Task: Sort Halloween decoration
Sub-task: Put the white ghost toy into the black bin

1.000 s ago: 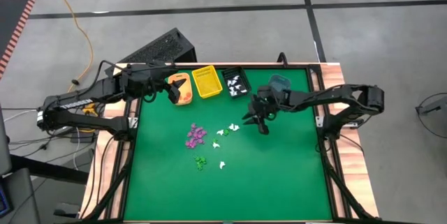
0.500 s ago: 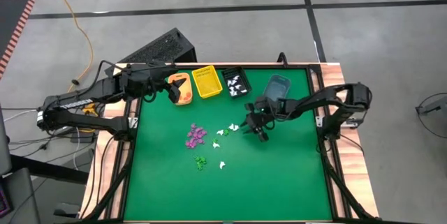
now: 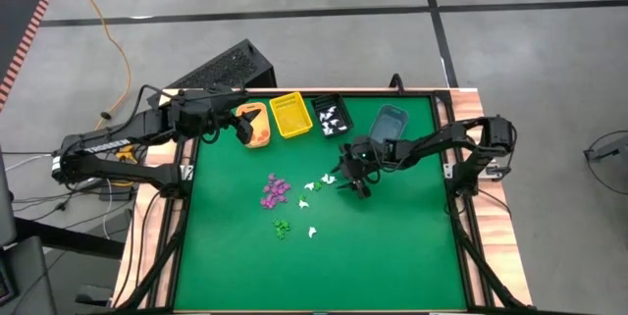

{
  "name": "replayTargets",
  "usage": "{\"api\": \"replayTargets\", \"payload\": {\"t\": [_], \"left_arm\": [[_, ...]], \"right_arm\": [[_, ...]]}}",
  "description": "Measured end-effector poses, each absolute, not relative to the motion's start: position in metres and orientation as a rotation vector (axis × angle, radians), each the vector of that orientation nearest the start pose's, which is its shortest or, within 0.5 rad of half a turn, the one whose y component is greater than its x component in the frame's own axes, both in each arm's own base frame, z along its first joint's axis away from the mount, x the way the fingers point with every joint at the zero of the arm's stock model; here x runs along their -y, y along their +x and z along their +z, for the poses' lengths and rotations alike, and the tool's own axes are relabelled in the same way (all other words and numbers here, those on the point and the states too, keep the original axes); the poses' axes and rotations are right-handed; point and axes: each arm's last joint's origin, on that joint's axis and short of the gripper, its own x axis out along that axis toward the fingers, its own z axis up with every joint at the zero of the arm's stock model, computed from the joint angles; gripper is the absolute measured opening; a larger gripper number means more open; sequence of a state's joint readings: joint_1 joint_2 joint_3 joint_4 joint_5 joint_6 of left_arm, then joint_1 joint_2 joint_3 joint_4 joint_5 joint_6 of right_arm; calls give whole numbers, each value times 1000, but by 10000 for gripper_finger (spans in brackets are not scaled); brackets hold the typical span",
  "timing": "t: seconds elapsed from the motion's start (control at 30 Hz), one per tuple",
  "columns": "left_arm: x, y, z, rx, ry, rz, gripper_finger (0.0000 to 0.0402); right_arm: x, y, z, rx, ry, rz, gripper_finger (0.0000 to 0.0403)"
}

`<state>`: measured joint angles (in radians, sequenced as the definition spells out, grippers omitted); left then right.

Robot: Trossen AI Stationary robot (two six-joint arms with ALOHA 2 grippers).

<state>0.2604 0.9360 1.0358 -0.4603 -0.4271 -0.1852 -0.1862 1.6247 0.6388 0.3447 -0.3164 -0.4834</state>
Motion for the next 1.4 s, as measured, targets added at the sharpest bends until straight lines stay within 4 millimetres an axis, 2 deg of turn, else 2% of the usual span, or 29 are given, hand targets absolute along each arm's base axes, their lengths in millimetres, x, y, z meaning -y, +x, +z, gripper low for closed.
{"api": "replayTargets", "payload": {"t": [0.27,0.5,0.73,0.87,1.2,1.4], "left_arm": [[-60,179,366,-312,-143,717,232],[-60,179,364,-331,-143,718,231],[-60,179,364,-333,-141,719,232],[-60,179,364,-334,-141,719,232],[-60,179,364,-333,-141,720,231],[-60,179,364,-333,-141,720,232]], "right_arm": [[41,304,127,-537,-325,284,248],[41,307,111,-581,-241,279,248],[41,307,111,-594,-183,278,241],[41,307,110,-597,-166,272,211],[42,306,110,-612,-153,238,104],[43,306,110,-620,-86,210,65]]}}
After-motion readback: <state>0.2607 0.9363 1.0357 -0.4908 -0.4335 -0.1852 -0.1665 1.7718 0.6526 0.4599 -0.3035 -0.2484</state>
